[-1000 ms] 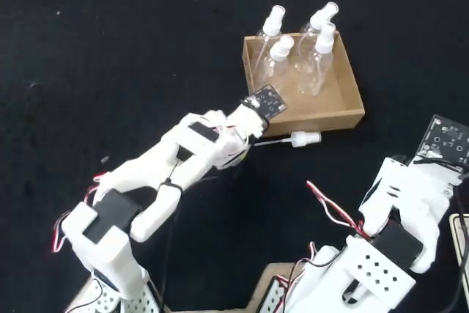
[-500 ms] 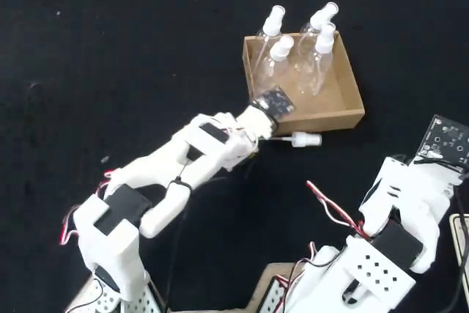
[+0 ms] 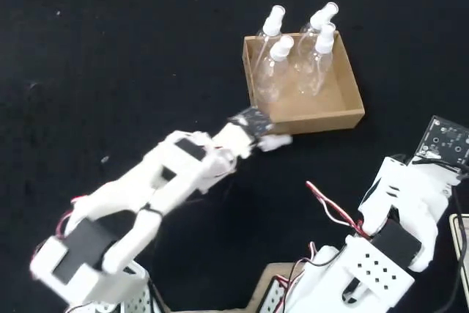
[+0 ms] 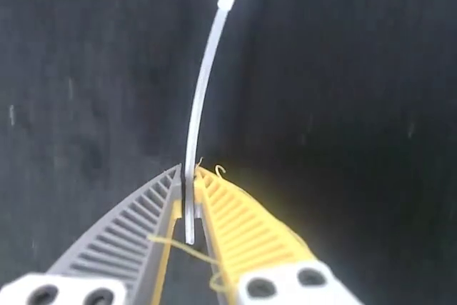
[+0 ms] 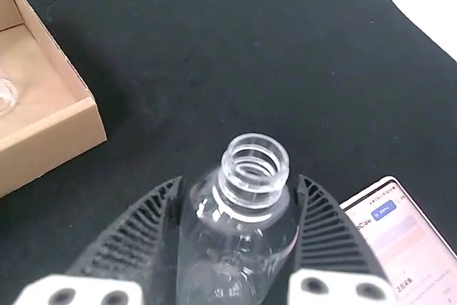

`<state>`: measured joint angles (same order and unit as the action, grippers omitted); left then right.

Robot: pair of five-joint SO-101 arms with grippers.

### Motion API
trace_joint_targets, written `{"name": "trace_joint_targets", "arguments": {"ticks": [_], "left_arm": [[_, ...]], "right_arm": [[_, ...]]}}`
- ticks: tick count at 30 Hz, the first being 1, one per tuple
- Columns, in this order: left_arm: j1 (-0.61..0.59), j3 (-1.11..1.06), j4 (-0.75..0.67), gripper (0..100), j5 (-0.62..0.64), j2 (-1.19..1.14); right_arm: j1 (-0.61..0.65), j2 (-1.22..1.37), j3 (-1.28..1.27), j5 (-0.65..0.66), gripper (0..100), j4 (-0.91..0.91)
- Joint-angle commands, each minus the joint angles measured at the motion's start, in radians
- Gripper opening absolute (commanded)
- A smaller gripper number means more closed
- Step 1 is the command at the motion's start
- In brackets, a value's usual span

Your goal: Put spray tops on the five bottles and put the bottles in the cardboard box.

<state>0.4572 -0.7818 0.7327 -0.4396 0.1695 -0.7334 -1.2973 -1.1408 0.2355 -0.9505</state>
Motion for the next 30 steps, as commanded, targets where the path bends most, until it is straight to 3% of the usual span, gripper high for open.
{"name": "trace_joint_targets", "arguments": {"ticks": [1,6,12,18,20,24,30], "left_arm": [[-0.082,-0.039,0.190,3,-0.149,0.144],[-0.274,-0.091,0.419,3,-0.371,0.281],[-0.473,-0.090,0.534,4,-0.476,0.347],[-0.564,-0.082,0.634,25,-0.588,0.356],[-0.587,-0.053,0.643,27,-0.606,0.358],[-0.555,0.051,0.684,27,-0.600,0.358],[-0.283,0.119,0.618,27,-0.388,0.347]], "right_arm": [[-0.011,-0.028,0.012,0.003,15.5,0.031],[-0.011,-0.028,0.012,0.005,15.5,0.029],[-0.009,-0.028,0.012,0.002,15.5,0.029],[-0.009,-0.028,0.012,0.002,15.5,0.029],[-0.009,-0.028,0.010,0.002,15.5,0.029],[-0.009,-0.028,0.007,0.002,15.5,0.029],[-0.009,-0.028,0.008,0.000,15.5,0.029]]}}
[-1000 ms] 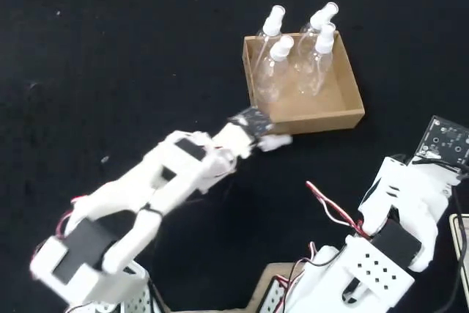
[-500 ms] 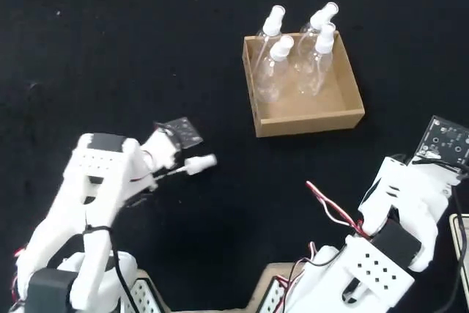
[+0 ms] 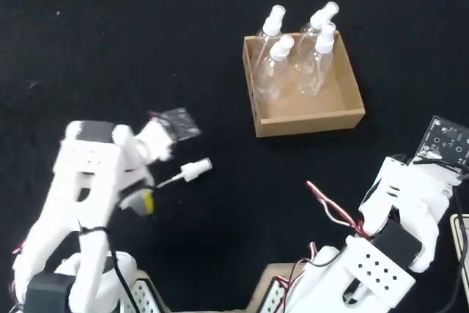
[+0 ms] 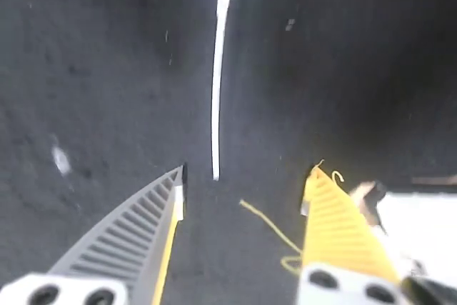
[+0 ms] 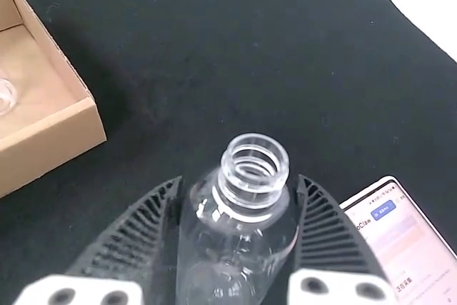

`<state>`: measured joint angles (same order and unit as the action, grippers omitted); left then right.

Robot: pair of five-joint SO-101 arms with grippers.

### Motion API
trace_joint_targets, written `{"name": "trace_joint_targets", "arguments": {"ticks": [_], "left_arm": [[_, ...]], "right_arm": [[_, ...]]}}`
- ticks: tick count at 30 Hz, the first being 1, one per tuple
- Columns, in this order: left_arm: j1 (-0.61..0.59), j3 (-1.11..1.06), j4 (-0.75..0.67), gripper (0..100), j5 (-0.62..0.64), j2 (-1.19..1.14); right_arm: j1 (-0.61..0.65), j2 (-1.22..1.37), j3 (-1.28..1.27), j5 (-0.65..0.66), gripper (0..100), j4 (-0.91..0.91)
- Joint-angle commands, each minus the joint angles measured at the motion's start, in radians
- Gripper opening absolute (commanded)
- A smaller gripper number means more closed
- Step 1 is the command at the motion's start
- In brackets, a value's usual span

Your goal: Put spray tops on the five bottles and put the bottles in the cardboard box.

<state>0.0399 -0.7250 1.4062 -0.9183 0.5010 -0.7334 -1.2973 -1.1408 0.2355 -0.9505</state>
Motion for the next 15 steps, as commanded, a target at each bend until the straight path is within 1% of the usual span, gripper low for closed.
{"name": "trace_joint_targets", "arguments": {"ticks": [1,3,5,10,15], "left_arm": [[0.173,0.062,-0.089,27,0.117,0.014],[0.225,0.061,-0.161,27,0.158,0.012],[0.252,0.047,-0.233,27,0.176,-0.006],[0.255,0.062,-0.394,27,0.222,-0.153],[0.266,0.191,-0.407,27,0.269,-0.325]], "right_arm": [[-0.009,-0.028,0.005,0.000,15.5,0.028],[-0.009,-0.028,0.002,0.000,15.5,0.028],[-0.009,-0.028,0.005,0.000,15.5,0.017],[-0.003,-0.028,0.012,0.000,15.5,-0.005],[0.086,-0.028,0.002,0.000,15.5,-0.015]]}}
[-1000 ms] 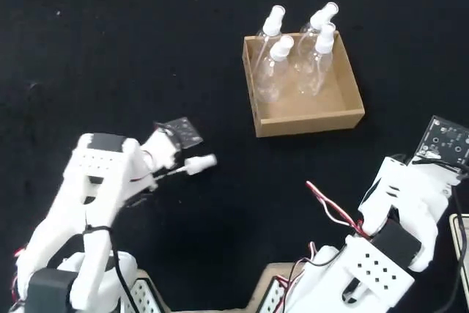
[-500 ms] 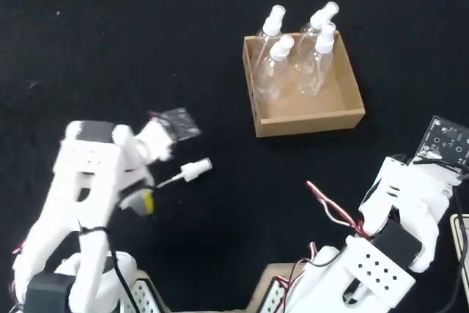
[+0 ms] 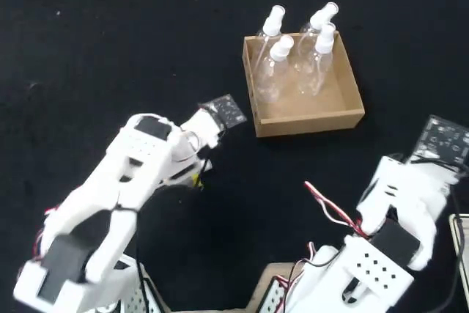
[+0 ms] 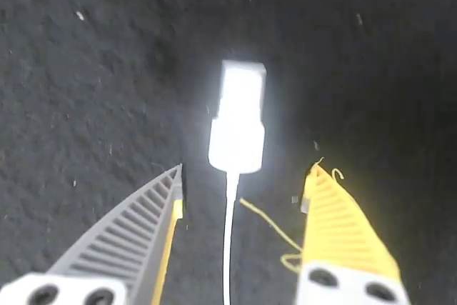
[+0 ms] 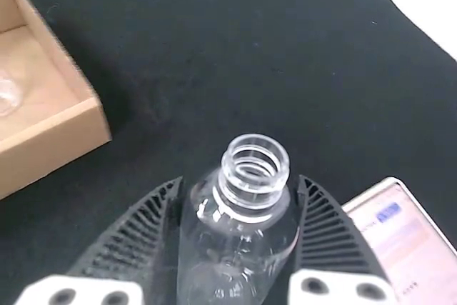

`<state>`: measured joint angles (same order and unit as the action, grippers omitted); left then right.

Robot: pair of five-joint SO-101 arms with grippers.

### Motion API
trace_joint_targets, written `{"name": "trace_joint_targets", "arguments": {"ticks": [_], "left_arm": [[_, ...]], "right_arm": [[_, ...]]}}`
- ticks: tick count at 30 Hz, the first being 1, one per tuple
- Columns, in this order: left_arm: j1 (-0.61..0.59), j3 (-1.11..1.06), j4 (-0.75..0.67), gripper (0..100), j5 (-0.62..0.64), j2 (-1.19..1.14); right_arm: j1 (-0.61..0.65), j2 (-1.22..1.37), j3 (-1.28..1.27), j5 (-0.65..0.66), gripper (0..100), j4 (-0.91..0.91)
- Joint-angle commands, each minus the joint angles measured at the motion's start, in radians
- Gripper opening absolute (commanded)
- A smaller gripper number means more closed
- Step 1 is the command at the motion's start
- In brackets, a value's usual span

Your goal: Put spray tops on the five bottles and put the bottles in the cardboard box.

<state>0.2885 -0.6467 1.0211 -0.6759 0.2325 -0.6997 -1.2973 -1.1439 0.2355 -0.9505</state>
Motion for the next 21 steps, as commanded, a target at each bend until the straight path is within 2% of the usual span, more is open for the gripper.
{"name": "trace_joint_targets", "arguments": {"ticks": [1,8,15,21], "left_arm": [[0.015,0.140,-0.021,27,0.026,-0.084],[-0.030,0.223,-0.021,27,-0.031,-0.244],[-0.041,0.291,-0.018,27,-0.035,-0.341],[-0.039,0.458,0.199,27,-0.037,-0.451]], "right_arm": [[0.063,-0.028,0.012,0.000,15.5,-0.029],[0.086,-0.028,0.015,0.000,15.5,-0.044],[0.087,-0.028,0.015,0.000,15.5,-0.043],[0.087,-0.028,0.012,0.000,15.5,-0.043]]}}
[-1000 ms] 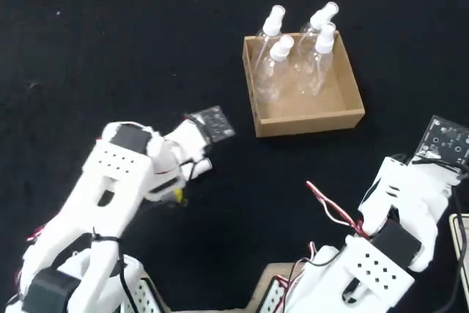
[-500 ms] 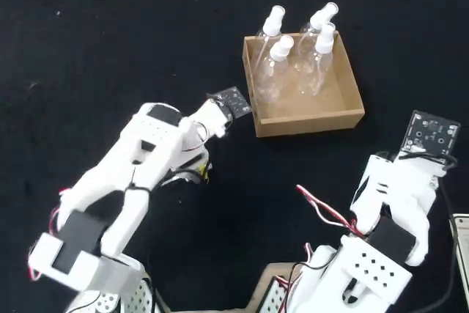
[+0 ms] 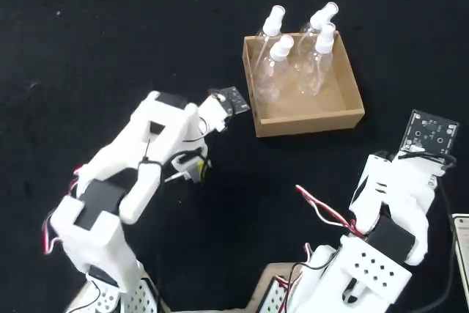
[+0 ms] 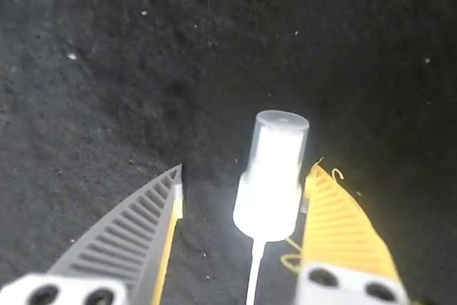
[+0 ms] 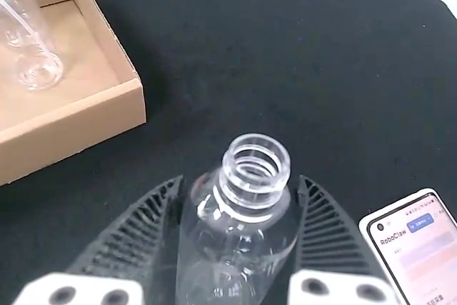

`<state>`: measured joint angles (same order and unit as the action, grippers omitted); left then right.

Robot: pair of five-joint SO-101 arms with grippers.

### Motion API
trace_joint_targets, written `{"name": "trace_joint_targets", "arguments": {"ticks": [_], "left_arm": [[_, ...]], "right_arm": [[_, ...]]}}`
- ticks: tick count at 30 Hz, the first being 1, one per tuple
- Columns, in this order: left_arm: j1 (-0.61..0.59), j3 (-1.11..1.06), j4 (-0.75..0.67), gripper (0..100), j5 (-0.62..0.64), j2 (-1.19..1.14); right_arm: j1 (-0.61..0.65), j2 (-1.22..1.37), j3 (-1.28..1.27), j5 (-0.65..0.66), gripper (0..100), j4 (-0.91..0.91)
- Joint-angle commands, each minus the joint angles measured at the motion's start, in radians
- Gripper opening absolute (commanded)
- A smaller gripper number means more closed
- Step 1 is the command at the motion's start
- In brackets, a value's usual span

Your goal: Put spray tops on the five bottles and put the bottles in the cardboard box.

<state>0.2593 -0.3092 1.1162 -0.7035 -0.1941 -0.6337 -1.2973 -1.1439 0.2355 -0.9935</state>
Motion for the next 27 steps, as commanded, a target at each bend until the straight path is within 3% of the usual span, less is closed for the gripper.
{"name": "trace_joint_targets", "arguments": {"ticks": [1,6,17,27], "left_arm": [[-0.013,0.154,0.140,26,-0.009,-0.048],[-0.005,0.262,0.236,17,-0.009,-0.167],[-0.001,0.314,0.261,14,-0.002,-0.196],[-0.048,0.254,0.377,11,0.011,0.140]], "right_arm": [[0.021,-0.028,0.013,0.000,15.5,0.000],[0.021,-0.028,0.015,0.000,15.5,0.000],[0.021,-0.028,0.015,0.000,15.5,-0.005],[0.023,-0.028,0.096,0.000,15.5,-0.052]]}}
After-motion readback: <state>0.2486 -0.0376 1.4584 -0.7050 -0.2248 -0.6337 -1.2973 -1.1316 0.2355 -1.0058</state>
